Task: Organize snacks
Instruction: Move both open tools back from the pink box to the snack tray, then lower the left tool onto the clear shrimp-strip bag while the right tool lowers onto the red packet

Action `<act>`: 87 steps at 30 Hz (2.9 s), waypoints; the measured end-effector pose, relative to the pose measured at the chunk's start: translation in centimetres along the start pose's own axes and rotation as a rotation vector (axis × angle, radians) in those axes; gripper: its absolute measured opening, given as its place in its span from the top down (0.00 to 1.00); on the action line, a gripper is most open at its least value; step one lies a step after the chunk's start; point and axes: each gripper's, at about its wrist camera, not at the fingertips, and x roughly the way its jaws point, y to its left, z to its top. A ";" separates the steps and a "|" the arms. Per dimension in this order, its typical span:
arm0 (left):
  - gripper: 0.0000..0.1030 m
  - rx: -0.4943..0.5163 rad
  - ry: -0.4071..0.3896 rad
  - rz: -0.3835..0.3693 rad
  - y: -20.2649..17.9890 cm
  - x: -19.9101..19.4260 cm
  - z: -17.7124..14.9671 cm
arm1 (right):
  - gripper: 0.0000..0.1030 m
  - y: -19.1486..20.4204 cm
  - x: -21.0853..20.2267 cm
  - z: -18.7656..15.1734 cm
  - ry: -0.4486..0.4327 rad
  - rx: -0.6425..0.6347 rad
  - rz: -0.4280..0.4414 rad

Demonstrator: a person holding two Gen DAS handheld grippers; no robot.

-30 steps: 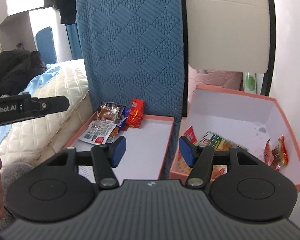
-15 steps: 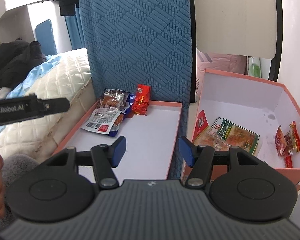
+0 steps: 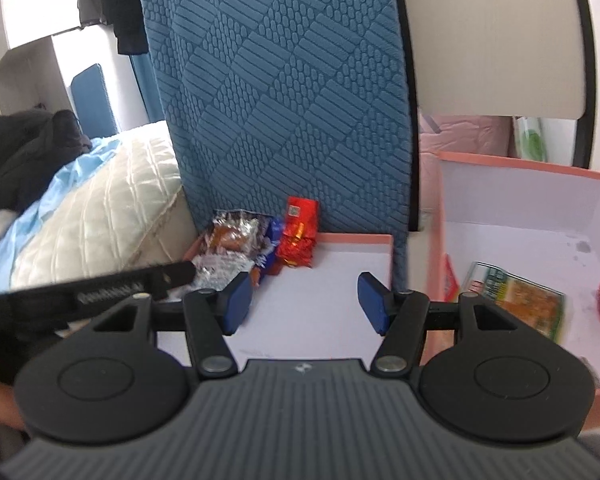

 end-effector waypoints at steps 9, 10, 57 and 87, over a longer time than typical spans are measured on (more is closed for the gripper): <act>0.15 -0.003 0.040 0.028 1.8 4.4 0.8 | 0.41 -1.4 5.0 2.1 0.041 0.008 0.044; 0.15 -0.002 0.046 0.030 1.7 5.0 1.0 | 0.41 -1.5 5.5 2.3 0.046 0.015 0.056; 0.13 0.213 0.303 0.027 2.6 19.7 7.2 | 0.31 -3.5 30.4 4.1 0.464 0.228 0.113; 0.09 0.263 0.290 0.157 0.1 24.0 5.4 | 0.49 -6.1 26.1 5.8 0.411 0.190 0.046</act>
